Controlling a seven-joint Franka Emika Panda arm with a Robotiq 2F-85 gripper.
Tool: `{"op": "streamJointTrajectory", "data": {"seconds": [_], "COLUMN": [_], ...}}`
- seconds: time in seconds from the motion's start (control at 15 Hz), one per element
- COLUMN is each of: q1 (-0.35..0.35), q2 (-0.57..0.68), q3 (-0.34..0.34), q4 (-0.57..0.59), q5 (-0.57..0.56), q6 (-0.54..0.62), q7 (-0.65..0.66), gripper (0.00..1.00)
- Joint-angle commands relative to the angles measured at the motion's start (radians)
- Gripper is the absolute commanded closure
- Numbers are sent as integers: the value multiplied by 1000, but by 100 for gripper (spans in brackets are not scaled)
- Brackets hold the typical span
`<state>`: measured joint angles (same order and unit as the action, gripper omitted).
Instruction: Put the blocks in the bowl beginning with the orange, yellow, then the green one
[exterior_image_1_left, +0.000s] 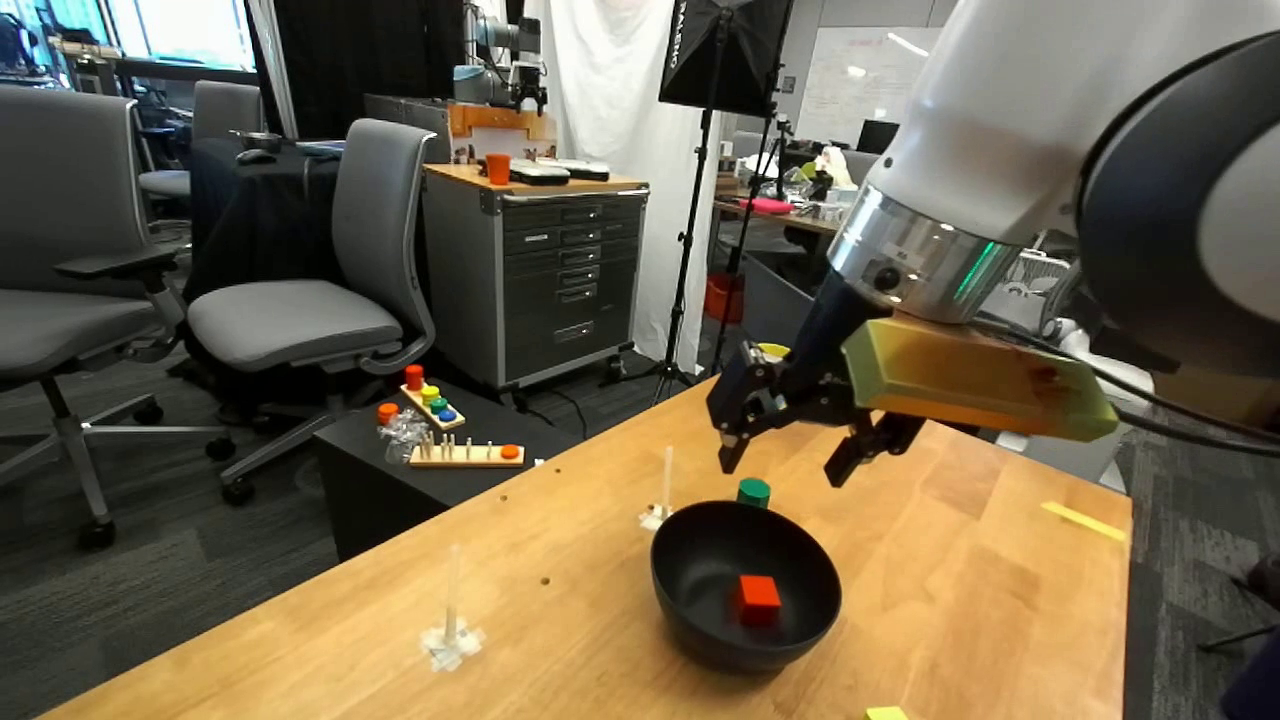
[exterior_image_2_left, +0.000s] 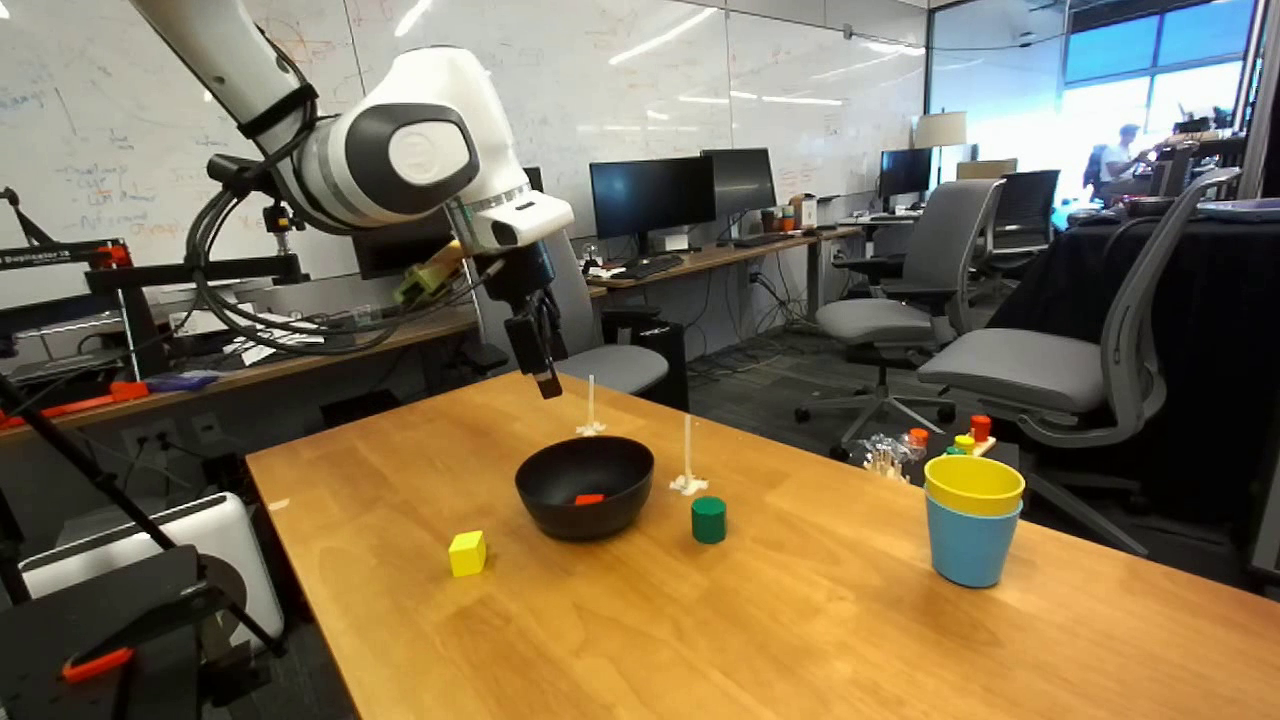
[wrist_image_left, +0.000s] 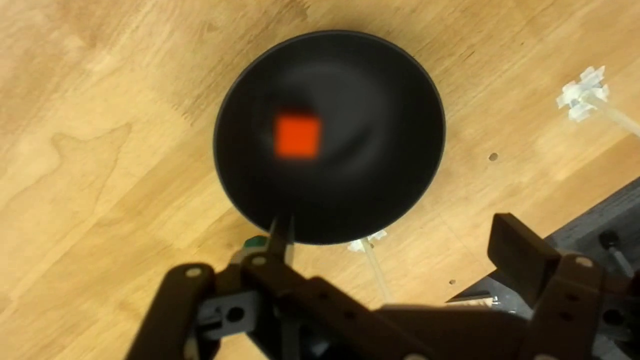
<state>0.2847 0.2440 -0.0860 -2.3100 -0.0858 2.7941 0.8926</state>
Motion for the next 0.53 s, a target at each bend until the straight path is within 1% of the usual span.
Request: {"op": "streamJointTrajectory", "data": {"seconds": [0.0, 0.13, 0.33, 0.47], "q1": [-4, -16, -38, -57], "q2": [-93, -121, -161, -176], "q3": [-41, -43, -21, 7], "q4": [-105, -146, -204, -229], "q5": [-116, -162, -183, -143], "q6": [7, -13, -44, -74], "q7": [61, 74, 70, 40], "gripper": [0, 0, 0, 0]}}
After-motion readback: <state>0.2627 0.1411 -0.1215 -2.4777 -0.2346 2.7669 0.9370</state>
